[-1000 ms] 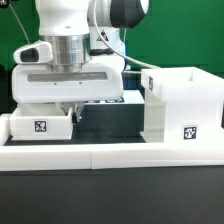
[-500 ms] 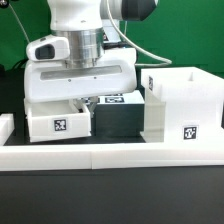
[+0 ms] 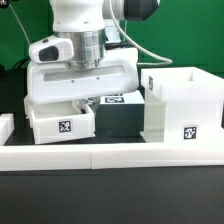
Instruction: Assemble drawer
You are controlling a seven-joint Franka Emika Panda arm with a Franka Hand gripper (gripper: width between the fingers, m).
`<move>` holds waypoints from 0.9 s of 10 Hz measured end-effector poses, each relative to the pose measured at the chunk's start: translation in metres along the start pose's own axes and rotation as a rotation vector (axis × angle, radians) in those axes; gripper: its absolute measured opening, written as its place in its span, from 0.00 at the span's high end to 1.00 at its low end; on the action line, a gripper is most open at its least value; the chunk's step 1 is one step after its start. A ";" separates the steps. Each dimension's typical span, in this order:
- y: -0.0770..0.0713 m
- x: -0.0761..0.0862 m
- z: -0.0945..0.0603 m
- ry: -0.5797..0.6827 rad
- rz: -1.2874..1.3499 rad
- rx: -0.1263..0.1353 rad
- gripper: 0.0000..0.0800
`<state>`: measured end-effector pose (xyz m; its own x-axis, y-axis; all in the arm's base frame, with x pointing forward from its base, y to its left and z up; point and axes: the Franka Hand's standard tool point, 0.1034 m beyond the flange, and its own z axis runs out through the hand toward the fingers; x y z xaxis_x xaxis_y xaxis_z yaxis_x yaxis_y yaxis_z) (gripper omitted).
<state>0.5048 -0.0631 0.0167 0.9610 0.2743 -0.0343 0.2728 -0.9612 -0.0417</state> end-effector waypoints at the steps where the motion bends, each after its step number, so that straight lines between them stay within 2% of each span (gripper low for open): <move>1: 0.002 0.001 0.000 -0.007 -0.203 -0.013 0.95; 4: -0.003 0.013 -0.005 -0.010 -0.479 -0.035 0.95; 9: 0.002 0.011 -0.005 -0.025 -0.791 -0.039 0.95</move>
Offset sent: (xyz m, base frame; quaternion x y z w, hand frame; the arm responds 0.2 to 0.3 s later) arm 0.0144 0.0146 0.0098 -0.0138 0.0113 -0.2604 0.9653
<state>0.5158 -0.0621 0.0210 0.4804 0.8765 -0.0319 0.8761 -0.4812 -0.0277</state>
